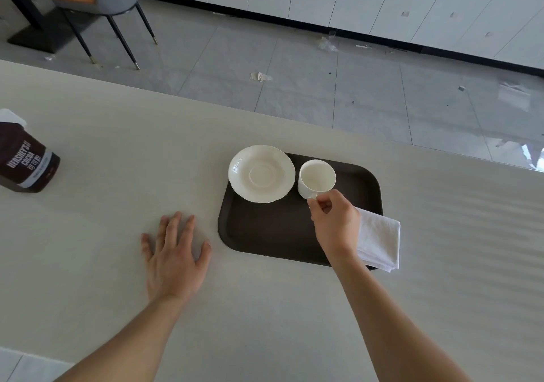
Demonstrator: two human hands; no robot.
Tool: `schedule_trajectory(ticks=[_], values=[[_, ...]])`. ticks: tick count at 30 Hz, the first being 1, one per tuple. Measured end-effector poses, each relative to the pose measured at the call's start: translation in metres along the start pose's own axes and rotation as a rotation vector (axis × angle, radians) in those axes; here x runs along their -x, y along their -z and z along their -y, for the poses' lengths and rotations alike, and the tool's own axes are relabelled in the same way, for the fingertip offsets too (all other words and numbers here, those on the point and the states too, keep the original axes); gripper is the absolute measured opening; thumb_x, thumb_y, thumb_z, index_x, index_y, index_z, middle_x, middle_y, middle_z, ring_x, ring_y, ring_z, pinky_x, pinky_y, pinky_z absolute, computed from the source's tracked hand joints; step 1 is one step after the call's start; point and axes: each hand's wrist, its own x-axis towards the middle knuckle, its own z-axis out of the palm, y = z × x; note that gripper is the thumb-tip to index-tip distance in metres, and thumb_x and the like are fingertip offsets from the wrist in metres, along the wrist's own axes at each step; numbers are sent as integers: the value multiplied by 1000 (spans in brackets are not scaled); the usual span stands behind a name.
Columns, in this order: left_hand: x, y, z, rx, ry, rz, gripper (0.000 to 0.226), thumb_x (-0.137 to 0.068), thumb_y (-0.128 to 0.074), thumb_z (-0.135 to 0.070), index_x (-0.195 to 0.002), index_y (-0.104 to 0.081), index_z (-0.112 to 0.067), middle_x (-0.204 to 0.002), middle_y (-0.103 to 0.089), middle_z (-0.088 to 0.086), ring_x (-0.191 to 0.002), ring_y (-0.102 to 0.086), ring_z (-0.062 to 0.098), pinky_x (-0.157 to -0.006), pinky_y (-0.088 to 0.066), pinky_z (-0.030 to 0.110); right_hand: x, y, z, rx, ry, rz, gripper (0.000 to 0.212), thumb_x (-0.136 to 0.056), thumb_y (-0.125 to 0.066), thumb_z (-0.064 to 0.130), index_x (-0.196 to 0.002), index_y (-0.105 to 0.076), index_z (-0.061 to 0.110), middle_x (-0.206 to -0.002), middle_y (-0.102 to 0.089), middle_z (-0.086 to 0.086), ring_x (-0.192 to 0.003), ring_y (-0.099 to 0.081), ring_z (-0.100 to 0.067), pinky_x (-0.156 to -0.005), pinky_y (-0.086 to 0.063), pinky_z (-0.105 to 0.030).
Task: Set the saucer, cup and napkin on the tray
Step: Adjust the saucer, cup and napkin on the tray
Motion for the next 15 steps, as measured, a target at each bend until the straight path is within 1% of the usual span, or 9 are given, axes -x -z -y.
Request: schedule_trajectory(ticks=[8, 11, 15], values=[[0, 0, 0, -3, -2, 0, 69, -86, -31, -55, -148, -38, -25, -159, -30, 3, -150, -19, 24, -121, -5, 55, -1, -2, 2, -5, -9, 5, 15, -90, -72, 25, -84, -65, 13, -75, -72, 1, -72, -68, -20, -73, -60, -41], [0, 0, 0, -5, -2, 3, 69, -86, -31, -55, -148, -38, -25, -159, -29, 3, -150, -18, 23, -121, -5, 55, 0, -2, 1, -22, -5, 1, 16, -89, -73, 25, -83, -65, 13, -74, -72, 1, -70, -69, -20, -71, -59, -39], [-1, 0, 1, 2, 2, -1, 68, -86, -31, -55, -148, -39, -26, -159, -30, 2, -150, -18, 23, -121, -5, 55, 0, 0, -1, -29, 4, -15, 16, -87, -75, 27, -84, -66, 14, -73, -71, 2, -72, -67, -19, -68, -56, -33]])
